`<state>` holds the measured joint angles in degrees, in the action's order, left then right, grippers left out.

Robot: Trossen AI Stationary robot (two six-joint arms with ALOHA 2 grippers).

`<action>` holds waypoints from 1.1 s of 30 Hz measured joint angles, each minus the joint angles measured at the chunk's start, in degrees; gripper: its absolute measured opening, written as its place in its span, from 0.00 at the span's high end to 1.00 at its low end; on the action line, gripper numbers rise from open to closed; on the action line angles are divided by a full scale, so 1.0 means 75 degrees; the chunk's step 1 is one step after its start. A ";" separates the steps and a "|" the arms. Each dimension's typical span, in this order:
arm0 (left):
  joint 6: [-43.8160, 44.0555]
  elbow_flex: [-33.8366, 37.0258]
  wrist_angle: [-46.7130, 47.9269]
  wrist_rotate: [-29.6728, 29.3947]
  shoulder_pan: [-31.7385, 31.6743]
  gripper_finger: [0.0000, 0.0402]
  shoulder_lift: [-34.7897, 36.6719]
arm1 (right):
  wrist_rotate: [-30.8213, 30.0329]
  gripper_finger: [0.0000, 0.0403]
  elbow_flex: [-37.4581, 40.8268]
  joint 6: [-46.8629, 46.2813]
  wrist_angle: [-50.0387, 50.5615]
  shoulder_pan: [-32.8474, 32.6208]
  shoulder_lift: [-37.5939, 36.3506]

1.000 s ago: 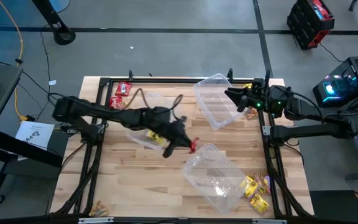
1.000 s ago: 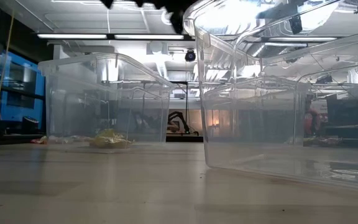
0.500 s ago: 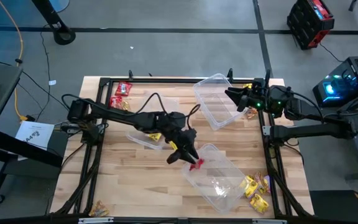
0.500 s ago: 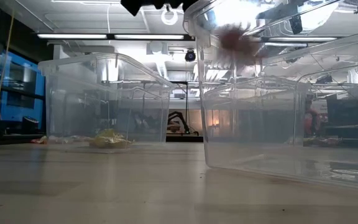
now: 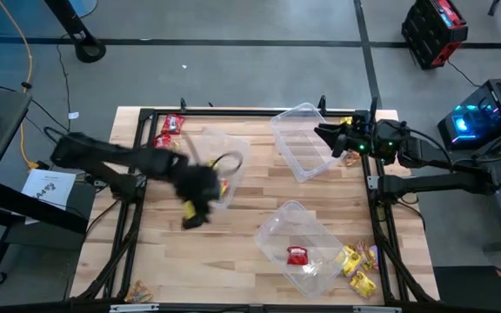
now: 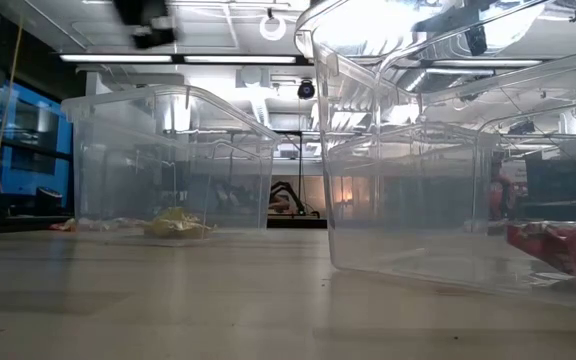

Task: Sort candy
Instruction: Put the brown candy into the top right transparent bin

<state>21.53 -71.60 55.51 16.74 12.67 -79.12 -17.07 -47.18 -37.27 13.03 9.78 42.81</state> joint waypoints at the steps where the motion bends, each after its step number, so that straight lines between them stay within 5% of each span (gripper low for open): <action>1: 0.0490 0.0198 0.0258 -0.0207 0.0431 0.63 0.0130 | 0.0109 0.56 0.0000 0.0002 0.0041 0.0000 0.0000; 8: 0.5071 0.1936 -0.1087 0.0515 0.3576 0.63 0.0016 | 0.0451 0.56 0.0000 0.0007 0.0256 0.0000 0.0000; 15: 0.8821 0.2652 -0.2241 0.1996 0.4783 0.64 -0.0954 | 0.0456 0.56 0.0000 0.0027 0.0339 -0.0002 0.0000; 19: 0.9676 0.2697 -0.2894 0.2927 0.5140 0.64 -0.1551 | 0.0456 0.56 0.0000 0.0029 0.0429 -0.0003 -0.0001; 33: 0.9765 0.2682 -0.4035 0.2817 0.5831 0.67 -0.3250 | 0.0480 0.56 0.0000 0.0027 0.0660 -0.0003 -0.0003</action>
<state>94.76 -51.48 25.25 37.87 56.40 -103.49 -13.47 -47.18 -37.07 17.98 9.76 42.78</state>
